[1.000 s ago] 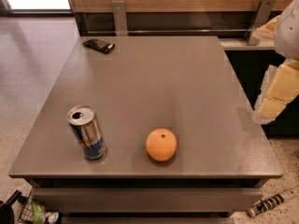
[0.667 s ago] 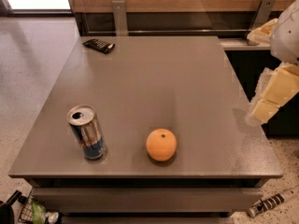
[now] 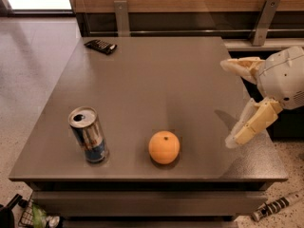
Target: Move redbull can near rxbar chocolate
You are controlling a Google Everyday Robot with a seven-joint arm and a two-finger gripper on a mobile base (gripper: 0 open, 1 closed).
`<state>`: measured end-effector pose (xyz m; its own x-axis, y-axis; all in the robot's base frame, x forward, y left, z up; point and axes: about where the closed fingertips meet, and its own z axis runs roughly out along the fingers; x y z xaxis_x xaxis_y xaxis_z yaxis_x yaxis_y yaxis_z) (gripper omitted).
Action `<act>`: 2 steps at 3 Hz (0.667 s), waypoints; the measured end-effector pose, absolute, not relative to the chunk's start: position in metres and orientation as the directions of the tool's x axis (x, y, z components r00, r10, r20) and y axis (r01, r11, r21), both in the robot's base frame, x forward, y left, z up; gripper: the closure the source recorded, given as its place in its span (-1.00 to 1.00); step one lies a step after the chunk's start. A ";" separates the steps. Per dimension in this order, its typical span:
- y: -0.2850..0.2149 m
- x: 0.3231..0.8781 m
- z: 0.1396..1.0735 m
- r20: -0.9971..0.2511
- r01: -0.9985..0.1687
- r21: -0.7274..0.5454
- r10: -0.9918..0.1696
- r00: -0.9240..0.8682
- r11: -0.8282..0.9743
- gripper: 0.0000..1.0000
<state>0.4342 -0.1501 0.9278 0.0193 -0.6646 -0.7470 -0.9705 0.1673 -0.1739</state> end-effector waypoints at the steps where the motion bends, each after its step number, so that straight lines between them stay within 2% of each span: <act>1: -0.124 0.423 0.943 -0.878 -0.977 -0.118 -0.477 0.021 0.175 -1.00; 2: -0.115 0.415 0.963 -0.877 -0.958 -0.131 -0.481 -0.008 0.255 -1.00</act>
Offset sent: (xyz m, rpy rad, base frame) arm -0.0269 0.0388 0.0531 0.2254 -0.0205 -0.1521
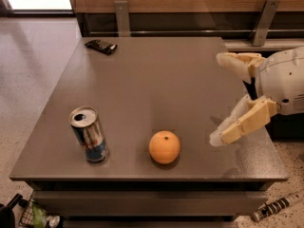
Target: Move redbull can near rxbar chocolate
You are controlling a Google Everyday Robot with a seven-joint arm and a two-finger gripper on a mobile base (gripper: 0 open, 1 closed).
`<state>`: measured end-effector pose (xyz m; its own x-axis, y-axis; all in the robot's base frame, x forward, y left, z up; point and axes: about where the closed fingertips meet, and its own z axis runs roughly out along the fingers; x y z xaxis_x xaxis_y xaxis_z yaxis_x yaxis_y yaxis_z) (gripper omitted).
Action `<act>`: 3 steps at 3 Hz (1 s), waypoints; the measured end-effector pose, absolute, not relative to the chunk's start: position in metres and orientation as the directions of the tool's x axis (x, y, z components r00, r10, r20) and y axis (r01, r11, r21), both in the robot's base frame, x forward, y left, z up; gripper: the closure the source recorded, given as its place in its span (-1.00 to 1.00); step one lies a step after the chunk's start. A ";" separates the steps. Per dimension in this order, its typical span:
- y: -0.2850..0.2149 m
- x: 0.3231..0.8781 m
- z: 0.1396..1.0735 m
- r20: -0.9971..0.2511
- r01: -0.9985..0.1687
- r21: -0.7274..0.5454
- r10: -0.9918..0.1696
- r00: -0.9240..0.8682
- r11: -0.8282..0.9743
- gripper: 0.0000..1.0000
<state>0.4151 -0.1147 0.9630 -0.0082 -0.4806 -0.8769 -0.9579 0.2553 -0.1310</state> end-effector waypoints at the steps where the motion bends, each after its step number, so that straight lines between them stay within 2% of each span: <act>1: -0.110 0.416 0.961 -0.880 -0.960 -0.128 -0.474 -0.006 0.251 -1.00; 3: -0.050 0.418 0.927 -0.930 -0.974 -0.099 -0.368 0.016 0.206 -1.00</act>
Offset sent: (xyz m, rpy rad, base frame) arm 0.0076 0.0368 -0.0244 0.0832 0.0176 0.0480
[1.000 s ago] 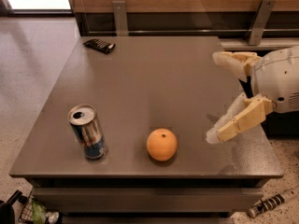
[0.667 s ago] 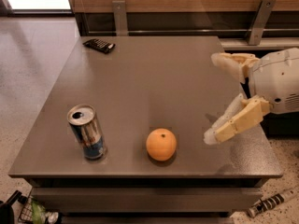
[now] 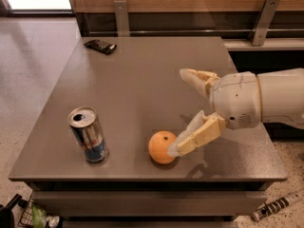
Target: Move redbull can near rxbar chocolate
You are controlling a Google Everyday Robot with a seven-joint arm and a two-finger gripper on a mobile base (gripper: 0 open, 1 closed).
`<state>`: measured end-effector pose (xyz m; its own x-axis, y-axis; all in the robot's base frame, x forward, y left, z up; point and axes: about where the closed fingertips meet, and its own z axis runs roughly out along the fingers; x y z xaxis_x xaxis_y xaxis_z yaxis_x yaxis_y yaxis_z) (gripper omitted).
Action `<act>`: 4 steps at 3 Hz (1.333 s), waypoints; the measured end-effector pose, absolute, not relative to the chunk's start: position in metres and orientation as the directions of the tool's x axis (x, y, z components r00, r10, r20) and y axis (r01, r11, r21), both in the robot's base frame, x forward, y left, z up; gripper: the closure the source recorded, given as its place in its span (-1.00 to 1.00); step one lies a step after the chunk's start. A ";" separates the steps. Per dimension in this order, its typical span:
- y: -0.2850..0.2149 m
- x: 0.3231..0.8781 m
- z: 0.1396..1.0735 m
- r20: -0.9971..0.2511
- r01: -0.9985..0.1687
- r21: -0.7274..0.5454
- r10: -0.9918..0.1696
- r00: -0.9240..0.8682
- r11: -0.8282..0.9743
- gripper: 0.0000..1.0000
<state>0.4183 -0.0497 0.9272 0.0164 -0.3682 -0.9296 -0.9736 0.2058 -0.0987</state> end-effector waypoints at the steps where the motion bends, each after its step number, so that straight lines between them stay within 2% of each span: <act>1: -0.006 0.417 0.912 -0.946 -0.982 -0.089 -0.322 0.031 0.166 -1.00; 3: 0.086 0.408 0.898 -0.975 -0.997 -0.062 -0.218 0.050 0.048 -1.00; 4: 0.104 0.406 0.898 -0.981 -0.998 -0.056 -0.185 0.051 0.022 -1.00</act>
Offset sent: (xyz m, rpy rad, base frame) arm -0.0053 0.1352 -0.0370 0.1376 0.0272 0.1626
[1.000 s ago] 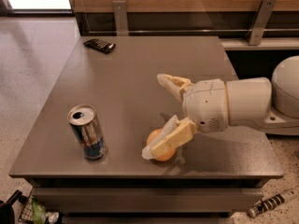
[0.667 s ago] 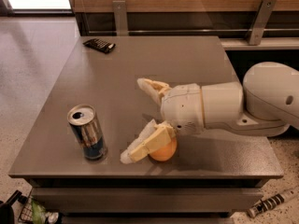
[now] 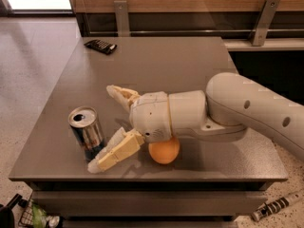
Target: Move redbull can near rxbar chocolate
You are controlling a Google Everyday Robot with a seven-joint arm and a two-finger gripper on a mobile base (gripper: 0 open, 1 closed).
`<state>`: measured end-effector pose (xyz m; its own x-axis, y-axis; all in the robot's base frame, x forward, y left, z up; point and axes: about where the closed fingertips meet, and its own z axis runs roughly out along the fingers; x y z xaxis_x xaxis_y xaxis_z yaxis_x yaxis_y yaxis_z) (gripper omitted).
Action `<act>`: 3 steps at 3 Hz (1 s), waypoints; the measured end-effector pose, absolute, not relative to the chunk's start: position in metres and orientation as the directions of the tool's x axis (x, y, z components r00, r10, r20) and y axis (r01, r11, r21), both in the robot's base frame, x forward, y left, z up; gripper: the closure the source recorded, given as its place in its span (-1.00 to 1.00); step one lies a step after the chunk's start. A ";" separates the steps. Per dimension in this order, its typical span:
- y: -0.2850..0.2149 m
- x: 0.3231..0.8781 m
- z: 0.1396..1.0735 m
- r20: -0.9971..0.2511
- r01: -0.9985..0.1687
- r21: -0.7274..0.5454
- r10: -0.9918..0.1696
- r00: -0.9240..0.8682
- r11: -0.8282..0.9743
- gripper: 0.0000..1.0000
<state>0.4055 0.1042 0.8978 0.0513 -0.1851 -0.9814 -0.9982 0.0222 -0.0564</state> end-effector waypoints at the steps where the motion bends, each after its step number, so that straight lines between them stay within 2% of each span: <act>1: 0.126 0.399 0.892 -0.988 -0.999 -0.031 -0.149 0.034 -0.022 -1.00; 2: 0.137 0.394 0.890 -0.991 -0.998 -0.028 -0.130 0.035 -0.053 -0.52; 3: 0.139 0.393 0.891 -0.990 -0.998 -0.031 -0.133 0.038 -0.056 0.10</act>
Offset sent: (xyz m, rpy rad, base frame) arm -0.0126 0.0405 -0.0128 0.0781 0.0394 0.1044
